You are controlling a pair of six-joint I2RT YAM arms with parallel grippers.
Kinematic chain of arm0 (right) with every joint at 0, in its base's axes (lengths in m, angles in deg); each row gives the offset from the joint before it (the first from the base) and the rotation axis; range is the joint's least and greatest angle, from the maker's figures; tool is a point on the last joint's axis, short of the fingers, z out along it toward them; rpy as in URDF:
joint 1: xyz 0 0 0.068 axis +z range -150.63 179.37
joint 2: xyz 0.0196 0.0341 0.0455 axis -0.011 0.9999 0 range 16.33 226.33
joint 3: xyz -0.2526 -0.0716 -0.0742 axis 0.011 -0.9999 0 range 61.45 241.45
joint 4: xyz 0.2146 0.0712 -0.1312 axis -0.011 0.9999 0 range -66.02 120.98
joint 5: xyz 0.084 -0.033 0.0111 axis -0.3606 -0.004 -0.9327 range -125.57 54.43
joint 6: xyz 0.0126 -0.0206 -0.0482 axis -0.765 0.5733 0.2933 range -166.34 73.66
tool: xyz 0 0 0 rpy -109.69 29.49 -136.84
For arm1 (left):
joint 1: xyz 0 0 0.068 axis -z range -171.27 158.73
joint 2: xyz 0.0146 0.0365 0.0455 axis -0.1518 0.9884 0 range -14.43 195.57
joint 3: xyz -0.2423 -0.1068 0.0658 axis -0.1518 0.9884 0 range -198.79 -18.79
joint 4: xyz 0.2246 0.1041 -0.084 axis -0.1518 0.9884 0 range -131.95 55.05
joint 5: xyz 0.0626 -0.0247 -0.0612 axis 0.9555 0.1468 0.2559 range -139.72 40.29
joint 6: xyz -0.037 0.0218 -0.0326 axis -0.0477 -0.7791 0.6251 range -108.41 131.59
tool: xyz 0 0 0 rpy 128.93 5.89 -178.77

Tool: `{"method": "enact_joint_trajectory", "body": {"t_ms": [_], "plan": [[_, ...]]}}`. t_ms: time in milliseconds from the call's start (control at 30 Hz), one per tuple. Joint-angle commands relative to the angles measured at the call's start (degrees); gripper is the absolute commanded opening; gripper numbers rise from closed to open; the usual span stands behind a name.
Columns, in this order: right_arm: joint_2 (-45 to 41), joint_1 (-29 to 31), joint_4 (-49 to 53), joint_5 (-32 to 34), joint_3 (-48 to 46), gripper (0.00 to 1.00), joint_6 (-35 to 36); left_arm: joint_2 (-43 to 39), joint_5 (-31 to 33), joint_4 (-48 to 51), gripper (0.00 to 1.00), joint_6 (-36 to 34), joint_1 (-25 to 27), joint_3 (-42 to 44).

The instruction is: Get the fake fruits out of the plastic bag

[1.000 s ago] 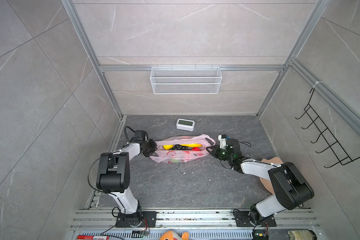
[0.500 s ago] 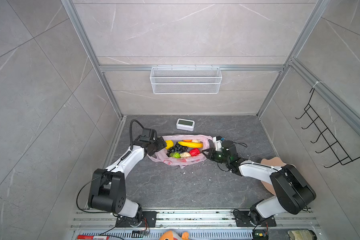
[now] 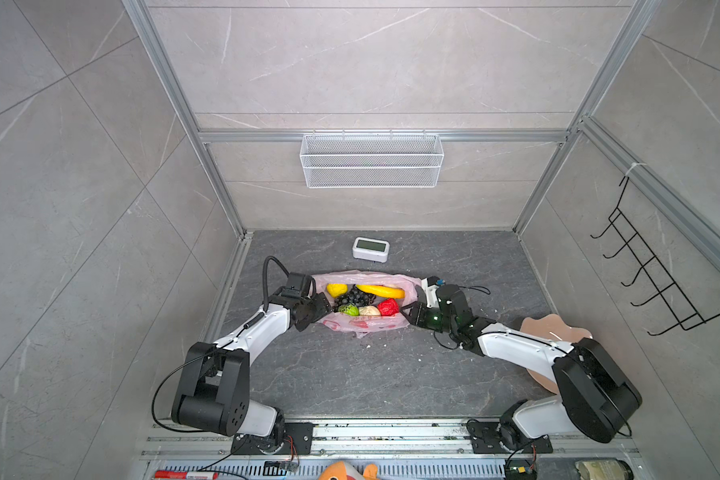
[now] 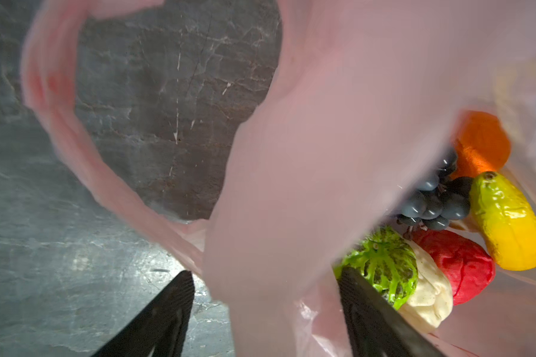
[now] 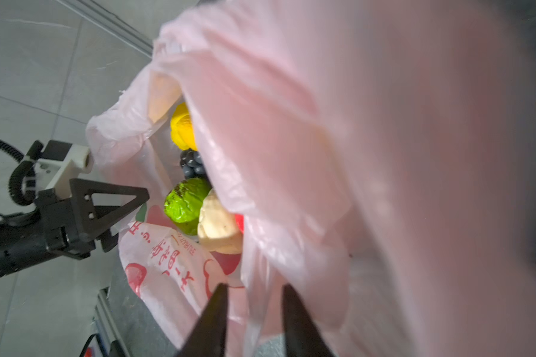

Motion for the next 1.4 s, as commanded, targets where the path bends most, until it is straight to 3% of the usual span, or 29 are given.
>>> {"method": "enact_joint_trajectory", "body": {"t_ms": [0,133,300,433,600,733,800,900,1000,1100,1200,1300,1367], "plan": [[-4.17,1.6,15.1,9.71,6.19,0.63,9.42,-0.3,-1.83,-3.17,0.7,-0.19,0.1,0.5],[-3.38,4.49,26.47,18.49,13.56,0.78,18.24,0.0,-3.12,-4.9,0.62,-0.65,0.1,1.14],[3.25,5.79,35.18,29.91,23.1,0.82,24.83,-0.37,-3.17,-5.36,0.58,-1.14,0.07,1.38],[9.96,5.75,35.47,33.88,29.15,0.81,28.76,-0.56,-3.34,-5.32,0.55,-1.65,0.11,1.45],[19.01,5.78,35.58,32.05,38.32,0.78,32.91,-0.71,-3.89,-6.34,0.5,-2.48,0.09,2.27],[25.79,5.18,36.86,31.76,44.82,0.67,33.97,-1.35,-3.52,-8.56,0.43,-4.18,0.11,4.11],[27.88,3.14,37.35,27.82,47.06,0.55,33.34,-2.1,-3.44,-11.02,0.37,-5.46,0.1,6.07],[29.78,-4.28,35.3,9.8,48.2,0.31,27.53,-3.68,-4.34,-17.49,0.25,-6.61,-0.44,11.28],[32.6,-11.5,30.94,-7.33,48.98,0.24,15.73,-5.32,-7.09,-26.62,0.14,-5.73,-1.75,18.01],[35.81,-15.92,23.62,-20.7,48.14,0.13,5.86,-7.06,-10.11,-34.41,0.1,-4.73,-2.75,23.32],[37.61,-18.38,19.04,-25.36,47.34,0.07,0.03,-9.76,-10.1,-37.95,0.08,-4.61,-2.92,26.62],[37.14,-18.48,23.44,-21.39,48.34,0.07,3.14,-12.13,-8.65,-36.83,0.08,-5.02,-3.05,27.23],[35.84,-17.33,23.94,-21.81,47.99,0.08,5.42,-12.37,-9.04,-33.59,0.14,-7.48,-2.46,24.88]]}}
